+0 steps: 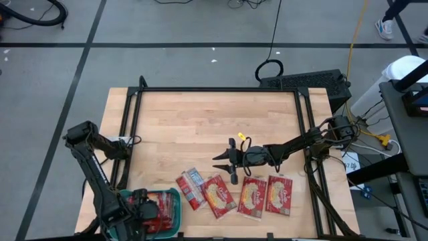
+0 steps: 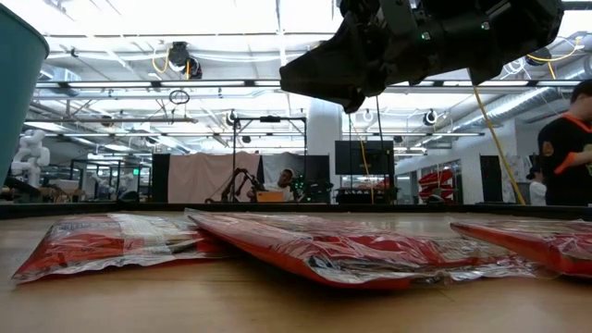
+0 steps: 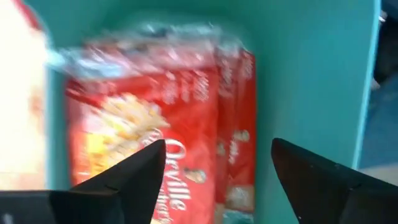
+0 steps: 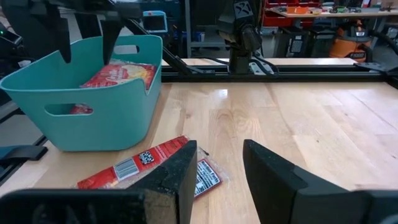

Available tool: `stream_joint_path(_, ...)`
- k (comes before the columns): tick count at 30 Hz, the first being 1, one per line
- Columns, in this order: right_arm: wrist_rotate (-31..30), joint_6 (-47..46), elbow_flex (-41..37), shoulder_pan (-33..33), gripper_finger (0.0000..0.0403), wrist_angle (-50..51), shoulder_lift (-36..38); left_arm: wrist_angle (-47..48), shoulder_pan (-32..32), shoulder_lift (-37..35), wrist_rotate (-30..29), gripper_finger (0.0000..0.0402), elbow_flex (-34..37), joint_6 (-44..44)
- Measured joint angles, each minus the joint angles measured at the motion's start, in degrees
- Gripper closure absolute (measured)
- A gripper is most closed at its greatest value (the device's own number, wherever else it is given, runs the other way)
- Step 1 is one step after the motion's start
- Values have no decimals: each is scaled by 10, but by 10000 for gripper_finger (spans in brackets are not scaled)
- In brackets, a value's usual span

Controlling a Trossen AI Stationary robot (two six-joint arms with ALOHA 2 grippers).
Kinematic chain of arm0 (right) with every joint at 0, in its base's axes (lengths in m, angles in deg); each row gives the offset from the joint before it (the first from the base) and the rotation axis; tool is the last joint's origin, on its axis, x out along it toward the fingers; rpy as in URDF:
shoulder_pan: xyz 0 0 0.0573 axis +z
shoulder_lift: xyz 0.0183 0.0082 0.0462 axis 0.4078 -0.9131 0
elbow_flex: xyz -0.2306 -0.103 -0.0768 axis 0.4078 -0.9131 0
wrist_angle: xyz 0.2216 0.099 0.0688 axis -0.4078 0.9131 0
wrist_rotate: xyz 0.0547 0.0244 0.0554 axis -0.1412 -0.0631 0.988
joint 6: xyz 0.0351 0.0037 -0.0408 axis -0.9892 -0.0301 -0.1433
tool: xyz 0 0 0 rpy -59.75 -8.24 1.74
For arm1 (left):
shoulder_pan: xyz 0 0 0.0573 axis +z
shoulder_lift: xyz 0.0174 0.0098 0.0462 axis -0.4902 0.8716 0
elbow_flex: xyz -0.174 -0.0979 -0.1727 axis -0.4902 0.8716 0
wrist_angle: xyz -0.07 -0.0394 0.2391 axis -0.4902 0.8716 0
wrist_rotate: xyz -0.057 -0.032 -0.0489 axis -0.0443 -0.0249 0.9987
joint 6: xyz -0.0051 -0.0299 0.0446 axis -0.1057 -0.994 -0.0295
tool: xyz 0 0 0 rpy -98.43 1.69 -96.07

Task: Sort popcorn bags into baskets
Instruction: Put the red popcorn bag into the blue container

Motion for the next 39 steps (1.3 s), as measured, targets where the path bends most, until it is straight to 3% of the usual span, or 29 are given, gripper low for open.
stream_joint_path(4, 0, -7, 0, 12, 277, 0, 0, 11, -2, -1, -46, 151, 12, -7)
stream_joint_path(8, -1, -8, 0, 33, 277, 0, 0, 3, -4, 0, -41, 213, 49, -59)
stream_joint_path(13, -17, -8, 0, 49, 277, 0, 0, -76, -17, 0, -38, 302, 96, -80)
stream_joint_path(18, -19, -17, 0, 54, 277, 0, 0, -140, -23, 0, -41, 359, 129, -83)
stream_joint_path(32, -22, -39, 0, 62, 277, 0, 0, -106, -21, -62, -42, 376, 100, -34)
stream_joint_path(35, -39, -57, 0, 76, 277, 1, 0, -93, -21, -81, -96, 376, 90, 0)
stream_joint_path(39, -89, -93, 10, 108, 277, 55, 1, -95, -16, -101, -211, 376, 89, 71)
